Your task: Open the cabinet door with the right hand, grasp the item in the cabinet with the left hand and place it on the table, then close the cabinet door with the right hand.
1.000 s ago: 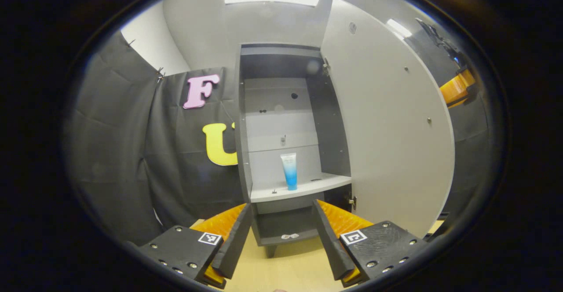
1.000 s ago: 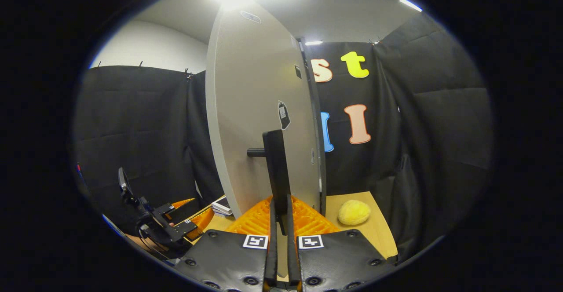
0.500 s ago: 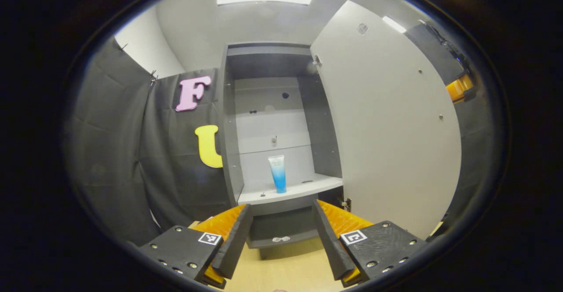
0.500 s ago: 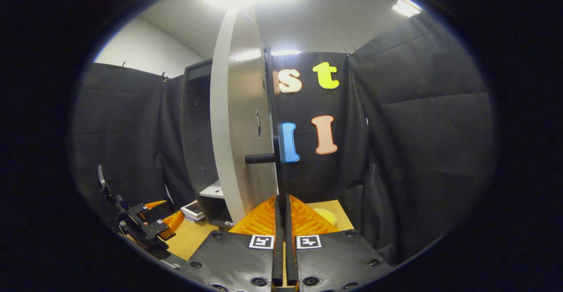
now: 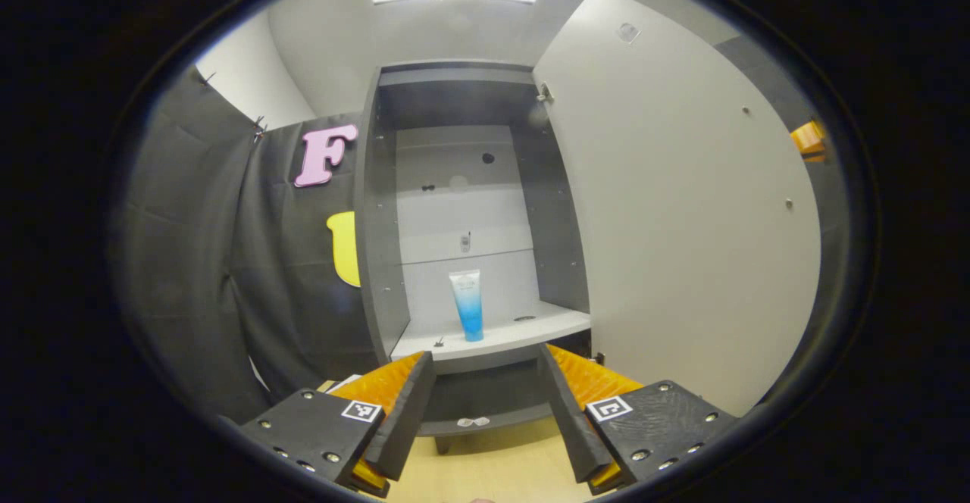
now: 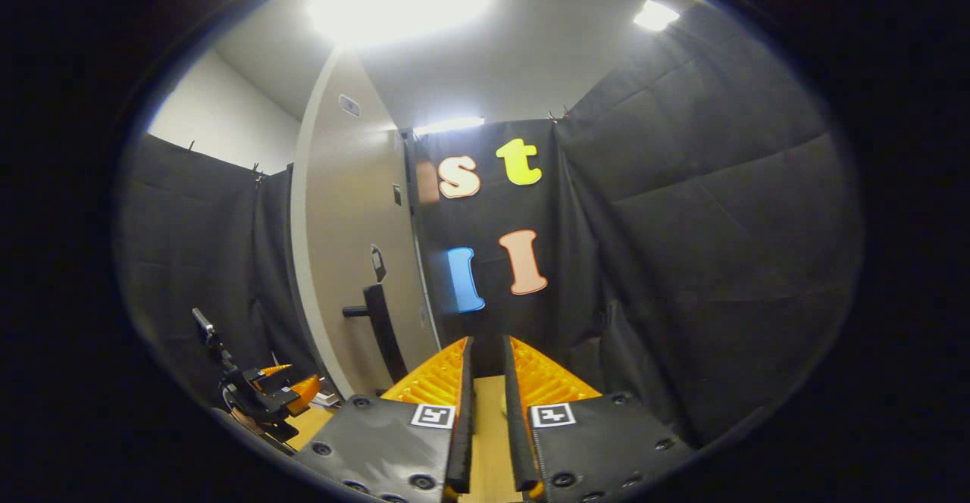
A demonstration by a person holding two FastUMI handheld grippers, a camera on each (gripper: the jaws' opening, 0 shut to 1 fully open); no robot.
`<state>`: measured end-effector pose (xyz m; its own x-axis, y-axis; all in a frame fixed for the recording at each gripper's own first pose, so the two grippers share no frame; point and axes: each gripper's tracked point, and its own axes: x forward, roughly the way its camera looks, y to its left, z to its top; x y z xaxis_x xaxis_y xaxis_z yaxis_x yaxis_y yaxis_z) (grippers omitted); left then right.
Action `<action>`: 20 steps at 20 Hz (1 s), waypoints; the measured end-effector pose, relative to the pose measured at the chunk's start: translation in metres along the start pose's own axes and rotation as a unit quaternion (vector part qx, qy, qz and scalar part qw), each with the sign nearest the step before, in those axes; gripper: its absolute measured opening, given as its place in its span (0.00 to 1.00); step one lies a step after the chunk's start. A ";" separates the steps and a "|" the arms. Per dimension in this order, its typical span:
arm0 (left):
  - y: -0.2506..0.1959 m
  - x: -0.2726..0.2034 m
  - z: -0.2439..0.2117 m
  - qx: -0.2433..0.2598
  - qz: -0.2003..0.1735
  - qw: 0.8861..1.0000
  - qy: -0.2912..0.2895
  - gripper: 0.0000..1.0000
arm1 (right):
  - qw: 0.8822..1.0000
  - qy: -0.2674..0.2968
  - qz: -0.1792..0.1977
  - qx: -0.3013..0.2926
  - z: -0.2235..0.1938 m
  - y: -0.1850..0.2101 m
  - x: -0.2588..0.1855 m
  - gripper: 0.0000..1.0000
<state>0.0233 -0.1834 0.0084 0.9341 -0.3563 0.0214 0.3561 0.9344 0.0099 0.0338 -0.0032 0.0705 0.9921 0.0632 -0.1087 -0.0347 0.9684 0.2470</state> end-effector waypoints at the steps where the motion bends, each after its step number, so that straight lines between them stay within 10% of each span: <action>1: -0.001 0.008 -0.001 -0.002 0.001 1.000 0.001 0.83 | 1.000 0.003 -0.003 0.004 -0.005 -0.004 -0.001 0.36; 4: -0.001 0.035 -0.004 -0.011 0.007 1.000 0.008 0.82 | 0.999 0.002 -0.034 0.003 -0.010 -0.031 -0.008 0.99; 20: 0.009 0.182 -0.011 -0.004 0.039 0.999 0.002 0.83 | 0.994 0.050 -0.093 -0.012 -0.051 -0.094 0.008 0.98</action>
<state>0.1969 -0.2401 0.0013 0.9591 -0.2824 0.0176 0.2825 0.9593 0.0001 0.0386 -0.0814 -0.0022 0.9645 -0.0945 -0.2466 0.1439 0.9710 0.1909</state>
